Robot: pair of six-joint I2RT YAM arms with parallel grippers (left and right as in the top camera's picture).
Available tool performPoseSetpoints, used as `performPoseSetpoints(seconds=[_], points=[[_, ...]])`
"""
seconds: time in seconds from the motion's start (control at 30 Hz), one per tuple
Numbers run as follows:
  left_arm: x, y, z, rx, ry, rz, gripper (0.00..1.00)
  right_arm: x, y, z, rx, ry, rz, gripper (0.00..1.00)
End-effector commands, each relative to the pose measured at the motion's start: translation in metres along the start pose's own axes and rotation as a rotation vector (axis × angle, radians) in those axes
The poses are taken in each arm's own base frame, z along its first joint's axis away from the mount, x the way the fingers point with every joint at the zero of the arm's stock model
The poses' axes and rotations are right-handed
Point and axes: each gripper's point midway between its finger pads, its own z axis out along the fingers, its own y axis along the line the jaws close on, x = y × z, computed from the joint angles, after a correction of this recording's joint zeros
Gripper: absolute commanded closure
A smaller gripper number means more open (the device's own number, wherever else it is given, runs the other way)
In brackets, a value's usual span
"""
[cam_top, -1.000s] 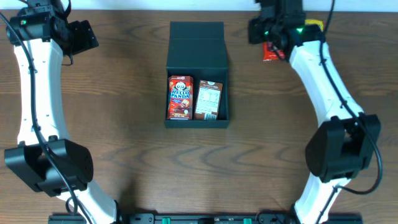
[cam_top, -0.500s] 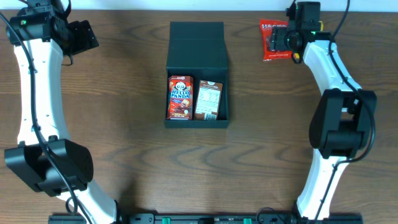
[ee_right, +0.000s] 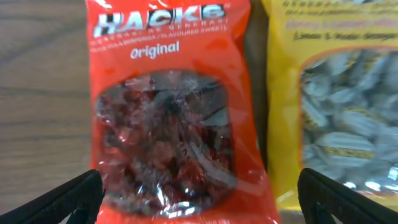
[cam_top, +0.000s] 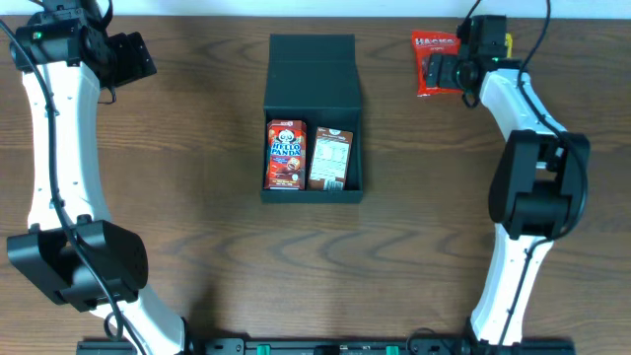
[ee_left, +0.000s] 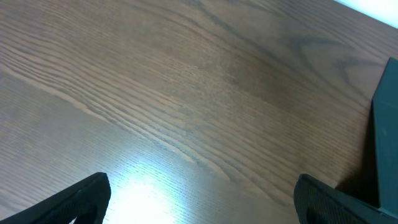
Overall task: Pack container
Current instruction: 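Lower the right gripper onto the red Hacks bag and grasp it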
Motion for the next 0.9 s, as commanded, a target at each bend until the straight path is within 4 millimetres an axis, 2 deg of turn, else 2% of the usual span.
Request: performPoseSetpoints(seconds=[0.0,0.13,0.33,0.47,0.63,0.73,0.87], points=[[-0.005,0.004,-0.005,-0.016,-0.017,0.009,0.05,-0.003,0.001,0.004,-0.002,-0.017,0.012,0.01],[-0.005,0.004,-0.005,-0.015,-0.017,0.009,0.05,-0.009,0.001,0.005,-0.005,-0.041,0.015,0.03],[-0.005,0.004,-0.005,-0.015,-0.018,0.009,0.05,-0.002,0.003,0.01,-0.006,-0.021,0.016,0.08],[-0.005,0.004,-0.005,-0.015,-0.018,0.009,0.05,-0.002,0.008,0.01,-0.022,-0.022,0.013,0.17],[-0.005,0.004,-0.005,-0.015,-0.018,0.008,0.05,0.008,0.011,0.016,-0.041,0.01,0.024,0.22],[-0.005,0.004,-0.005,-0.015,-0.018,0.009,0.05,0.007,0.014,0.016,-0.049,0.008,0.022,0.32],[-0.005,0.004,-0.005,-0.015,-0.017,0.009,0.05,0.009,0.014,0.016,-0.048,0.015,0.022,0.53]])
